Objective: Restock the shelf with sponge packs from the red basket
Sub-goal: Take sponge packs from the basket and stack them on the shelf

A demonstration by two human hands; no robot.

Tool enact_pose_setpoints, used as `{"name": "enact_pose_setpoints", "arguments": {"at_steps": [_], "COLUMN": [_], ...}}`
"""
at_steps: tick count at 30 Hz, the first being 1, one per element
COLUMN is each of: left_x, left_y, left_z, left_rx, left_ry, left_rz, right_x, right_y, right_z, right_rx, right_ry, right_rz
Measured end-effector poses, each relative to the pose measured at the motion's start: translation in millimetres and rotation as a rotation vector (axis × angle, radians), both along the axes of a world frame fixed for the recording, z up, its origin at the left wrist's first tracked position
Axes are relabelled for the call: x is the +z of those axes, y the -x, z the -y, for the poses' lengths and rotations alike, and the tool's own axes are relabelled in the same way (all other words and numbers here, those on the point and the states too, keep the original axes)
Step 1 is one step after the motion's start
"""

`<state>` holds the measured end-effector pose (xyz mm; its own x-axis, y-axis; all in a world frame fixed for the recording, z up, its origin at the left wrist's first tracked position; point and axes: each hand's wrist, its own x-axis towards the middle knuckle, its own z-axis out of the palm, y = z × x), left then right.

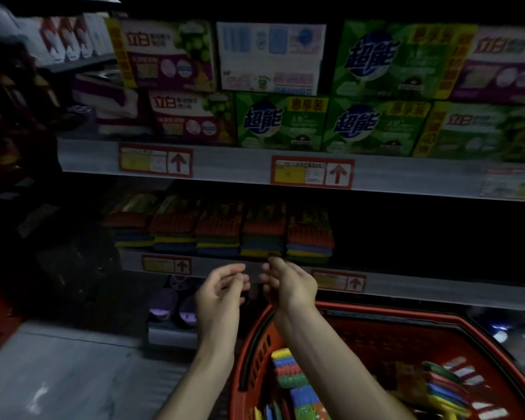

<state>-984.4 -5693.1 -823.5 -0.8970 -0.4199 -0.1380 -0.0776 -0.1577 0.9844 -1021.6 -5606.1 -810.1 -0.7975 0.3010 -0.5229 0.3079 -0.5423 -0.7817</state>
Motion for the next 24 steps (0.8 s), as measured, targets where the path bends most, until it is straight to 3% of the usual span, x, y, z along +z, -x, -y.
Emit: {"name": "enact_pose_setpoints", "arguments": {"at_steps": [13, 24], "left_x": [11.7, 9.1], "left_y": [14.5, 16.5], "left_z": [0.3, 7.0], "left_rx": [-0.015, -0.001], "left_ry": [-0.095, -0.107], "left_rz": [-0.027, -0.016], "right_x": [4.3, 8.8], "right_y": [18.2, 24.5], "right_z": [22.2, 18.8], "right_rx": [-0.181, -0.16], "right_ry": [0.106, 0.094], "right_rz": [0.101, 0.111]}}
